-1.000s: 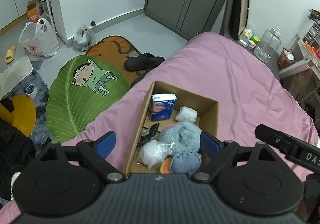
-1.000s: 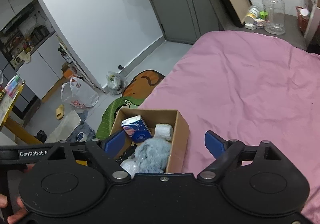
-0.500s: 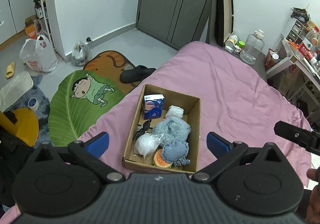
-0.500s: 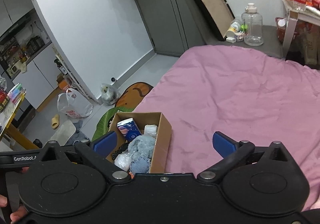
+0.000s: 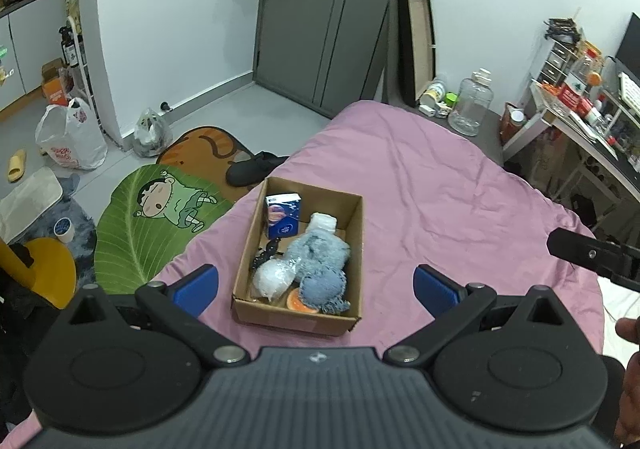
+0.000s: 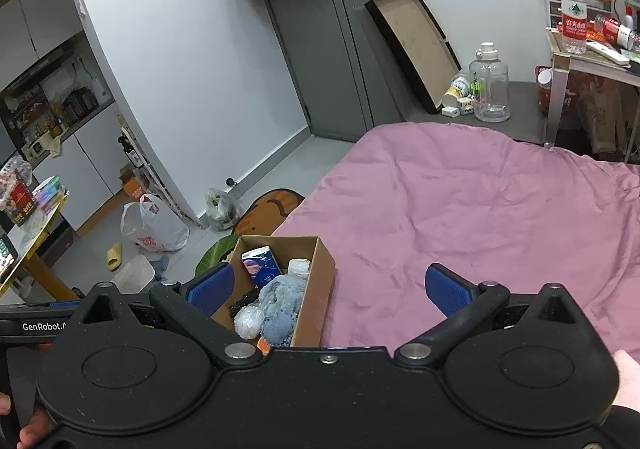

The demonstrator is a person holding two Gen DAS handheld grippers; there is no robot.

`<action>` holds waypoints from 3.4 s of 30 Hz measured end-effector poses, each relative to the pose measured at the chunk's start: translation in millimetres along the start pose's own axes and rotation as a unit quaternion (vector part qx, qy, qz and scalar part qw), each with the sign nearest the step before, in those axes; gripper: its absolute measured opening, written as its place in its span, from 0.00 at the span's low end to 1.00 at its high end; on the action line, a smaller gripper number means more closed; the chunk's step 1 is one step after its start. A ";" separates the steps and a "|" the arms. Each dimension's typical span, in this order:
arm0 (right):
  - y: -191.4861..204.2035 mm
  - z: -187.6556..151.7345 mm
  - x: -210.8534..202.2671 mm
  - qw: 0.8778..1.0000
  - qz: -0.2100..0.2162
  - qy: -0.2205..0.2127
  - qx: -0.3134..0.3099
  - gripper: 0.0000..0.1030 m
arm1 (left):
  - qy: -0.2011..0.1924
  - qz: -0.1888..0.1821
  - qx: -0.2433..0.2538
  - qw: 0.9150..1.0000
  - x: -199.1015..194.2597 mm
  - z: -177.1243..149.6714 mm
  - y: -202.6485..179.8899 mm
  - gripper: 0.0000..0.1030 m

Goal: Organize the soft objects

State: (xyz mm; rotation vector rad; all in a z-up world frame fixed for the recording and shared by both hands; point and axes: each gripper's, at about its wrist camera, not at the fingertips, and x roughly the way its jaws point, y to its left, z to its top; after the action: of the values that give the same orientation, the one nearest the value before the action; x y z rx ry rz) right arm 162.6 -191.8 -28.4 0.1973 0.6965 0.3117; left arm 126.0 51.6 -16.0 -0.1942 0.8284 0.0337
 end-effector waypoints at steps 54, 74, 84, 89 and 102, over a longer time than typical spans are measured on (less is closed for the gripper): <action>-7.5 -53.3 -95.0 0.999 -0.002 -0.026 -0.040 1.00 | -0.033 0.008 0.006 0.999 -77.8 -66.9 -14.0 1.00; -4.1 -55.3 -96.4 0.999 -0.007 -0.022 -0.049 1.00 | -0.029 0.006 0.013 0.999 -78.9 -72.2 -17.9 1.00; -2.3 -56.0 -95.5 0.998 -0.004 -0.021 -0.052 1.00 | -0.030 0.006 0.014 0.999 -78.7 -72.0 -18.4 1.00; -1.4 -56.3 -95.3 0.998 -0.004 -0.019 -0.056 1.00 | -0.031 0.007 0.012 0.999 -78.9 -70.6 -15.6 1.00; -0.8 -56.4 -95.4 0.998 -0.011 -0.017 -0.056 1.00 | -0.031 0.011 0.013 0.999 -79.2 -71.5 -11.5 1.00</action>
State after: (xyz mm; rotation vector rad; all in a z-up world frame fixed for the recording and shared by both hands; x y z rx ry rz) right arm 56.7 -221.3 -14.0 0.0874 0.6448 0.3251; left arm 21.5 30.8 -3.1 -0.1596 0.7683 0.0488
